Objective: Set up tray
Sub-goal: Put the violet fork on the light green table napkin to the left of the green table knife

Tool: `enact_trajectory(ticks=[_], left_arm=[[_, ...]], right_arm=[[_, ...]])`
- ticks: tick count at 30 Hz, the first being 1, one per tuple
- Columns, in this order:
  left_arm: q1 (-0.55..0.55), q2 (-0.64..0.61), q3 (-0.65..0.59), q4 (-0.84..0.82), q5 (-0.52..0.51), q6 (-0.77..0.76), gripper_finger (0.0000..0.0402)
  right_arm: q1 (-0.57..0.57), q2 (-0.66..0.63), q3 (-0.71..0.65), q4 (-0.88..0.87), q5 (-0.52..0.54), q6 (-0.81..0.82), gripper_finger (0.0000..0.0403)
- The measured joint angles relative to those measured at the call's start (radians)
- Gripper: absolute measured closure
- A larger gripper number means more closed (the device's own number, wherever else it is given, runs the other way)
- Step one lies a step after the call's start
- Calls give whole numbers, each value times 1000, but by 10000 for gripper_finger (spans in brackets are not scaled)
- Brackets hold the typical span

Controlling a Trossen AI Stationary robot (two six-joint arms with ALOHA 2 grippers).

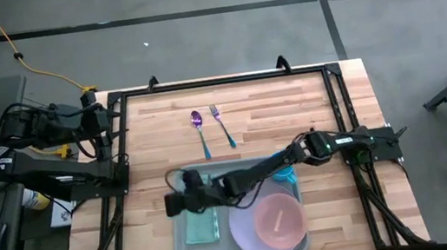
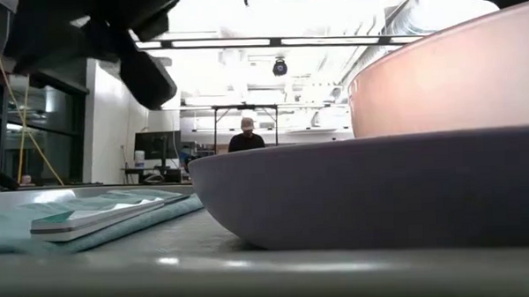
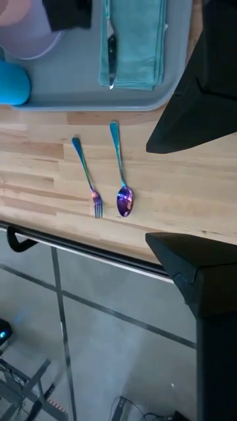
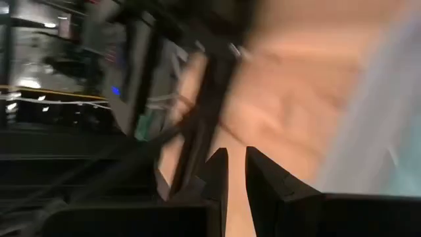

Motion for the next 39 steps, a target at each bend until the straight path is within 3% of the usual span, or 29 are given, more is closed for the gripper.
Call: enact_trajectory(ticks=[6,12,20,30,39], left_arm=[[0,0,0,0,0,3,163],[0,0,0,0,0,9,163],[0,0,0,-1,0,10,163],[0,0,0,0,0,3,163],[0,0,0,0,4,2,163]], right_arm=[[-73,-81,1,-18,20,-246,375],[-173,-227,3,-303,16,-398,375],[-349,-342,3,-608,-145,-531,350],[-550,-320,2,-913,-290,-652,267],[-650,-179,1,-925,-444,-761,256]])
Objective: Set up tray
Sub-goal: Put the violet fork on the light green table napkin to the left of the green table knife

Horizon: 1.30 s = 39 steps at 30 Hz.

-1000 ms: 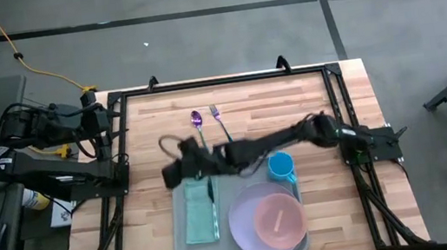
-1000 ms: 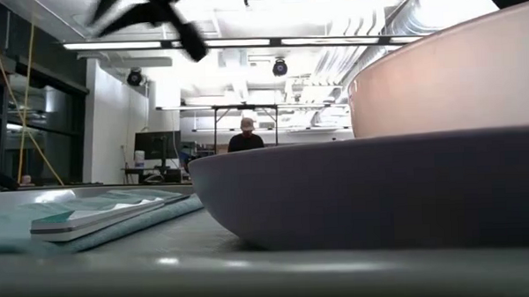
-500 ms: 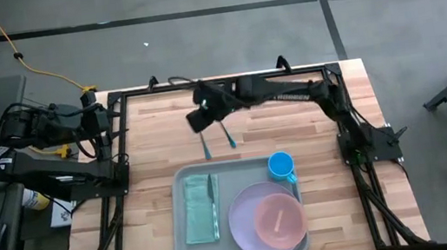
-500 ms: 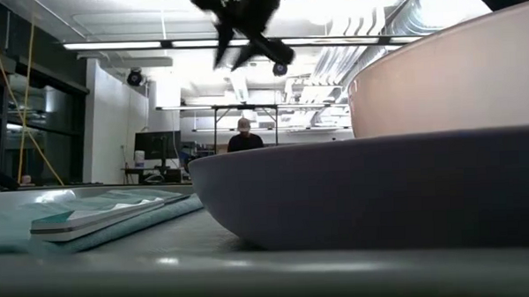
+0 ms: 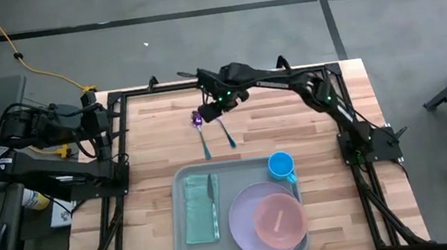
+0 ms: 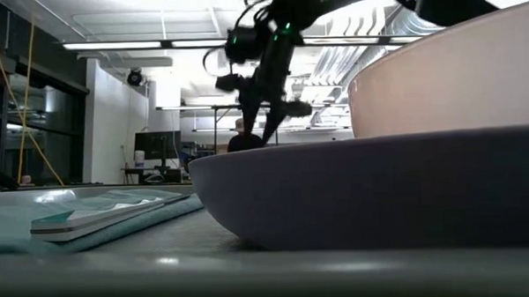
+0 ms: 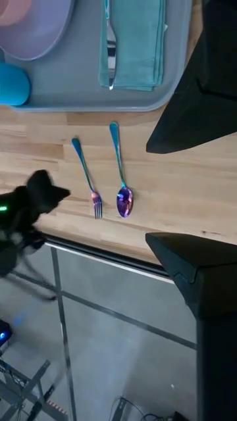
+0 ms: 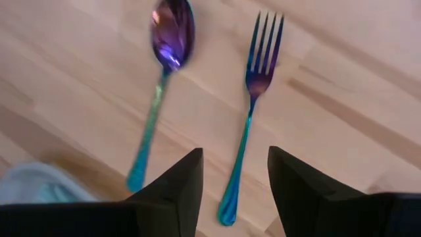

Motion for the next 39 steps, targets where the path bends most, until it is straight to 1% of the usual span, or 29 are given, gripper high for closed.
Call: enact_trajectory(ticks=[4,9,14,25,34,39], left_arm=[[0,0,0,0,15,-8,163],[0,0,0,-3,15,-9,163],[0,0,0,-24,15,-9,163],[0,0,0,-24,15,-9,163],[0,0,0,-23,14,-5,163],[0,0,0,-15,13,24,163]], right_arm=[[5,49,0,-1,-9,-7,256],[8,99,0,1,20,6,256],[12,136,0,45,20,23,256],[14,186,0,37,24,39,256],[13,190,0,46,54,88,256],[25,226,6,79,34,84,256]])
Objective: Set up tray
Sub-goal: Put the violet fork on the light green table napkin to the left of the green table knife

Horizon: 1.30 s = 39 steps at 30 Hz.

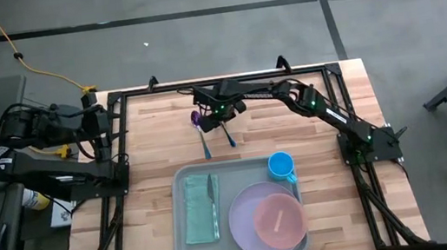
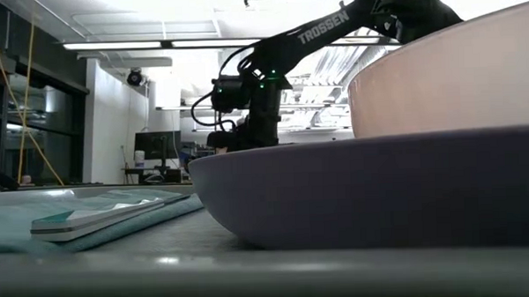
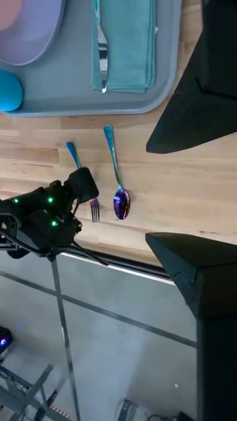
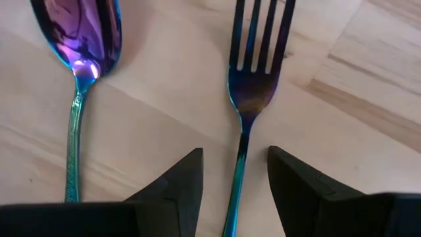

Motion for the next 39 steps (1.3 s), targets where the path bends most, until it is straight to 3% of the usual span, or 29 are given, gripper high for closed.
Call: enact_trajectory(ticks=[15,39], left_arm=[[0,0,0,-2,-21,6,163],[0,0,0,-49,-21,10,163]], right_arm=[[53,27,-2,-14,107,-86,276],[55,27,-5,-19,50,8,377]])
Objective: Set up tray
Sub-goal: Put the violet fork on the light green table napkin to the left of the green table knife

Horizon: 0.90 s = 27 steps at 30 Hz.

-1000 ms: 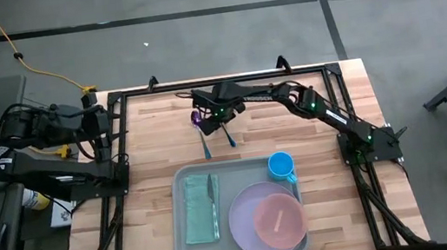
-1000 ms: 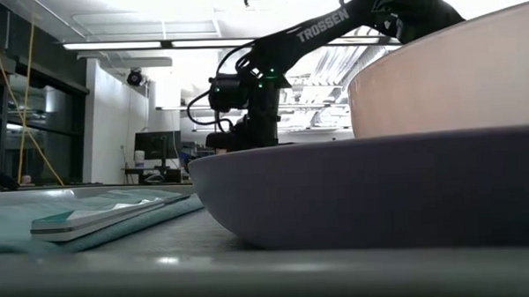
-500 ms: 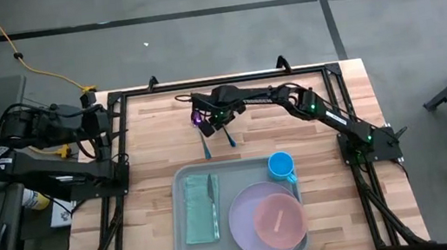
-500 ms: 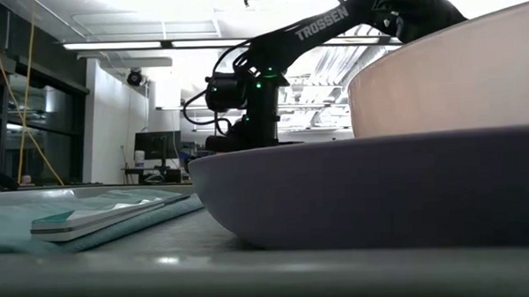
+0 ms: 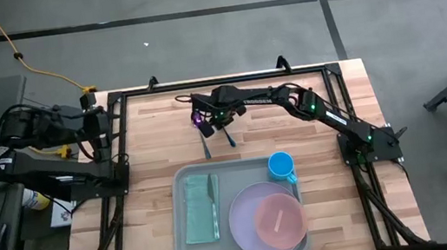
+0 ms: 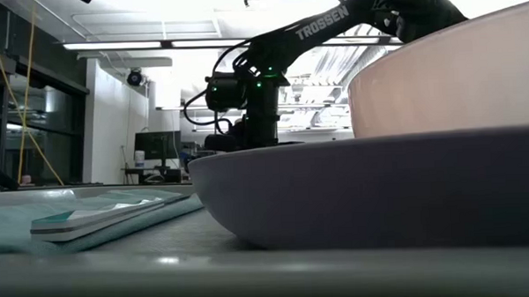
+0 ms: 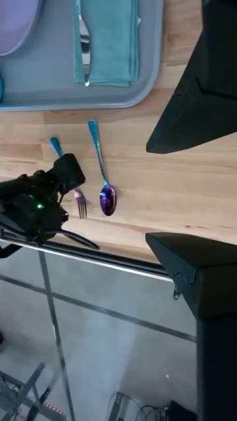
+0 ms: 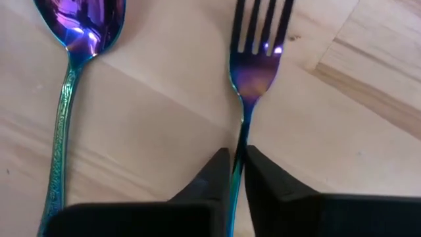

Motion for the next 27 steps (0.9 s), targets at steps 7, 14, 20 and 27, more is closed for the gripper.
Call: enact_trajectory(ticks=[7,14,20,27], left_arm=[[0,0,0,-9,0,0,163],[0,0,0,-7,0,0,163],[0,0,0,-14,0,0,163],[0,0,0,-32,1,19,163]], right_arm=[[9,0,0,-2,-8,16,401],[10,-29,-1,-15,-24,23,402],[18,-106,-9,-78,-17,18,403],[45,-235,-4,-92,-2,-7,403]])
